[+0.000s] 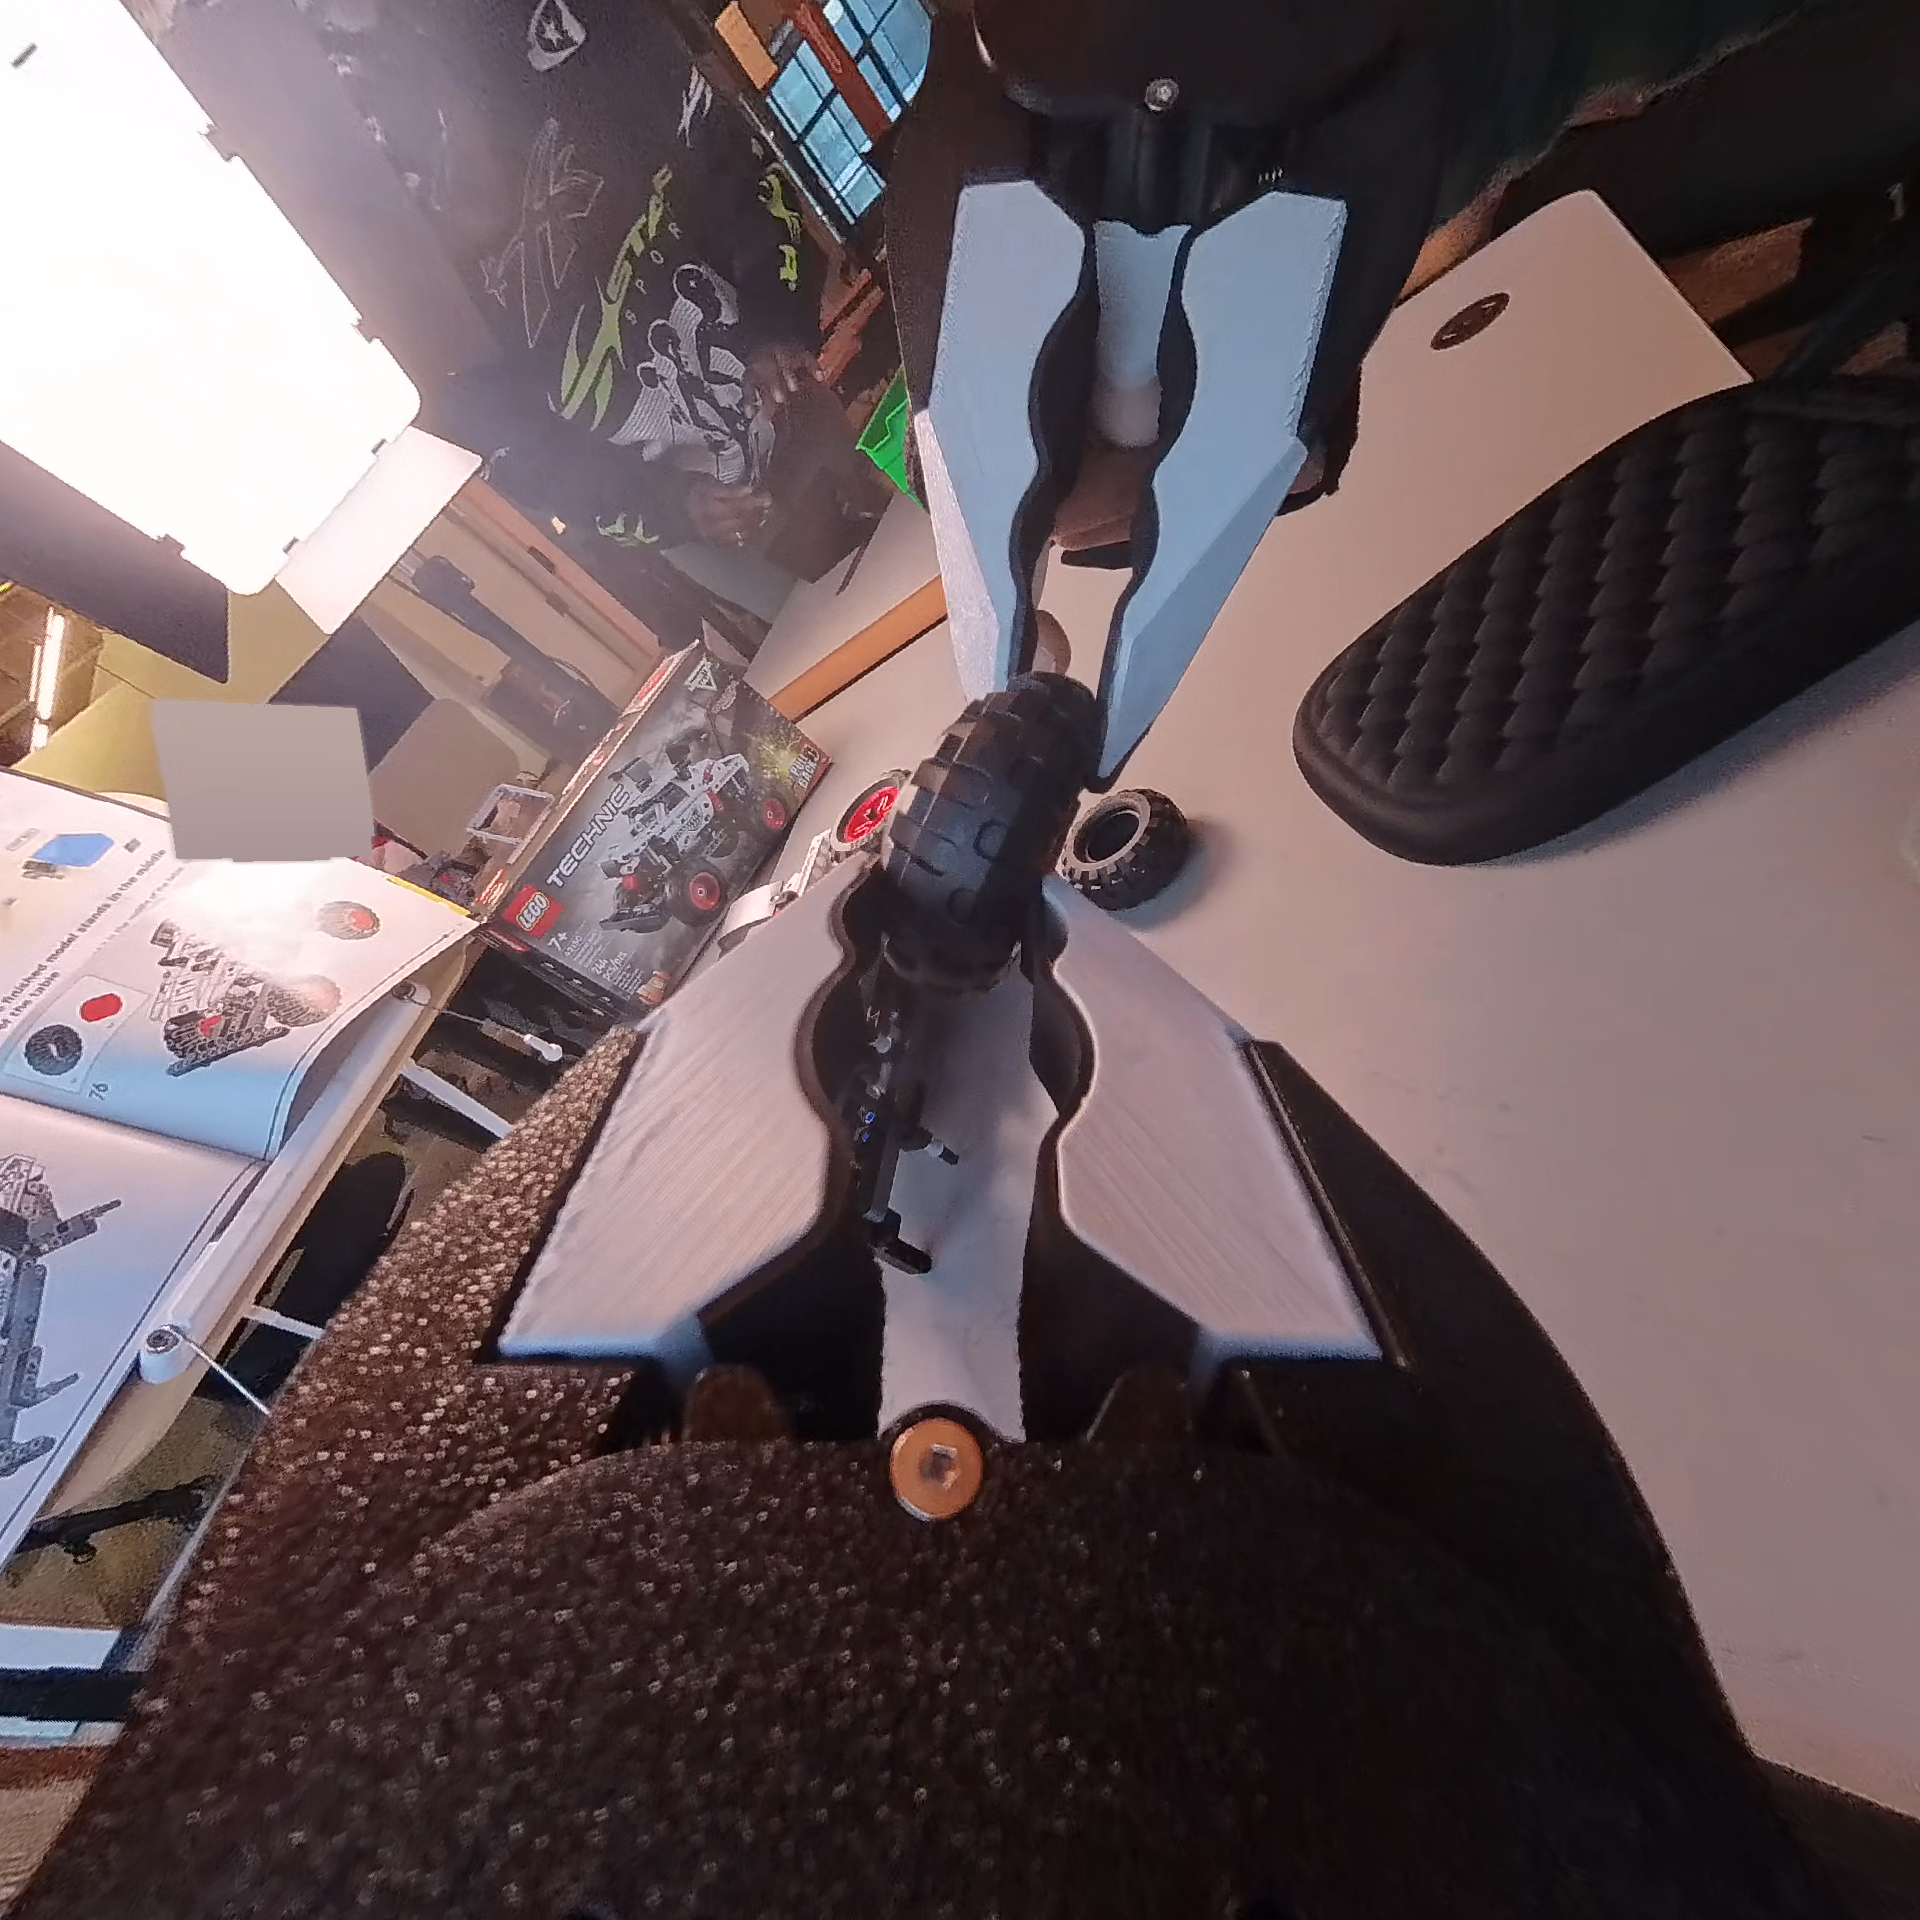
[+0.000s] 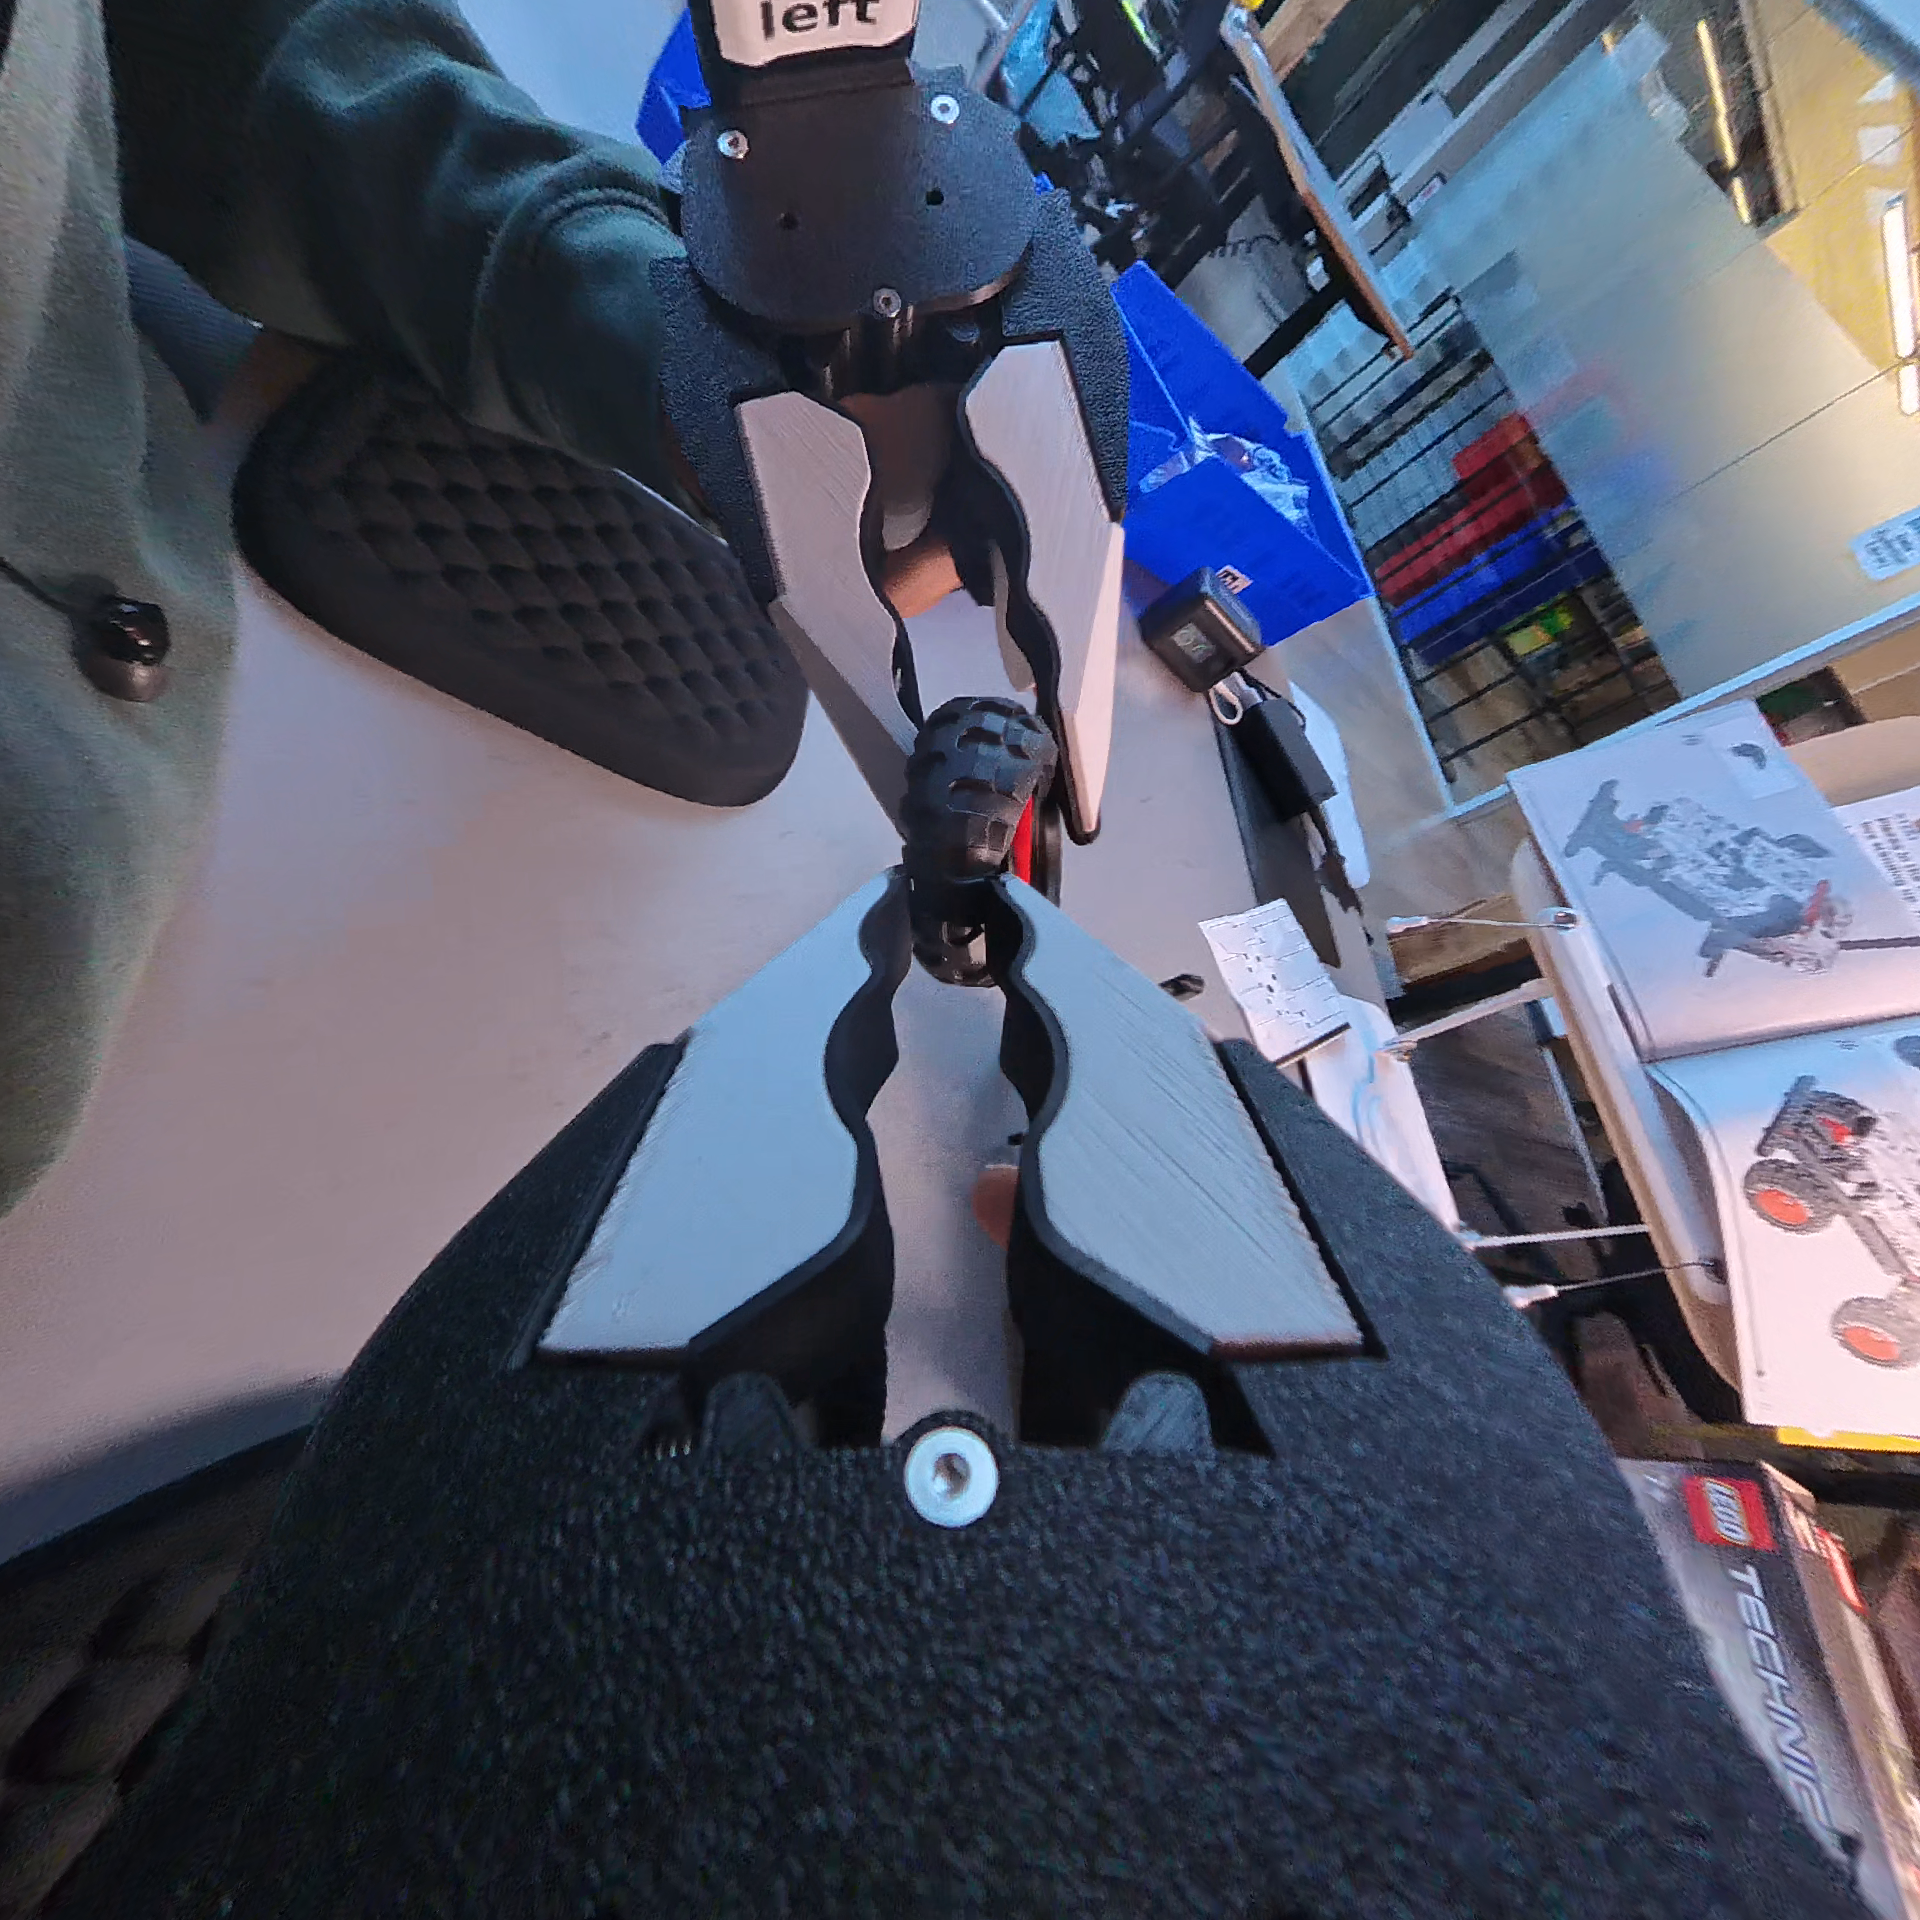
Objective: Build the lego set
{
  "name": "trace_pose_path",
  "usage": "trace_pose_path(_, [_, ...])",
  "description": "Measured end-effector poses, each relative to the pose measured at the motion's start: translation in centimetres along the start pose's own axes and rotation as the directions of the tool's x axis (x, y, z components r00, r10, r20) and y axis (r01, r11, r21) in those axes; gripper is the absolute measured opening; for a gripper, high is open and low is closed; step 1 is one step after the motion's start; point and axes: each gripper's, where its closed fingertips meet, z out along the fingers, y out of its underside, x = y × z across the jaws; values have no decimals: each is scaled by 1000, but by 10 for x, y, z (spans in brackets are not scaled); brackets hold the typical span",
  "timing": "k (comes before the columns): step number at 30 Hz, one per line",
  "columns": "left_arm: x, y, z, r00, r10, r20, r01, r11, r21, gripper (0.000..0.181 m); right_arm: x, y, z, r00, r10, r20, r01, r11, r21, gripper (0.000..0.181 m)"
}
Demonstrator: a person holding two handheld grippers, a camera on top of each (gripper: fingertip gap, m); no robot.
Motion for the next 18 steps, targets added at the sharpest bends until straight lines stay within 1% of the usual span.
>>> trace_pose_path(1, [0,-1,0,1000,-2,-1,2,1000,0,26,-2,0,-1,1000,17,25,-17,1000,3,11])
trace_pose_path(2, [-1,-2,0,1000,-6,3,6,1000,-2,29,-9,-1,-1,996,45,77,-46,999,5,9])
trace_pose_path(3, [-2,-4,0,1000,-5,4,5,1000,4,26,-12,-2,-1,995,50,91,-51,999,11,9])
trace_pose_path(5, [-2,-10,-2,1000,-18,-8,18,1000,24,25,-11,-7,-4,994,42,104,-46,998,41,9])
trace_pose_path(7, [-1,-13,-3,999,-6,-35,8,999,39,25,-11,-12,-6,989,63,131,-71,996,60,10])
trace_pose_path(10, [-1,-12,-6,998,-14,-59,19,997,69,26,-7,-9,-7,985,117,131,-126,990,64,14])
trace_pose_path(11, [-1,-14,-8,998,-18,-66,23,996,87,25,-5,-11,-9,984,125,127,-137,987,86,14])
trace_pose_path(13, [2,-17,-13,994,-38,-104,50,992,112,22,-1,-14,-14,978,159,134,-175,978,112,17])
trace_pose_path(14, [5,-20,-15,991,-47,-128,64,990,127,22,-2,-14,-16,974,169,154,-187,976,115,18])
trace_pose_path(16, [10,-20,-15,988,-24,-155,42,993,114,22,-10,-14,-16,965,175,194,-199,973,113,17])
trace_pose_path(17, [12,-21,-15,984,-31,-174,53,991,119,22,-12,-13,-17,965,168,203,-193,975,107,17])
trace_pose_path(18, [13,-24,-17,980,-50,-192,77,987,139,21,-12,-15,-18,955,192,228,-223,968,118,17])
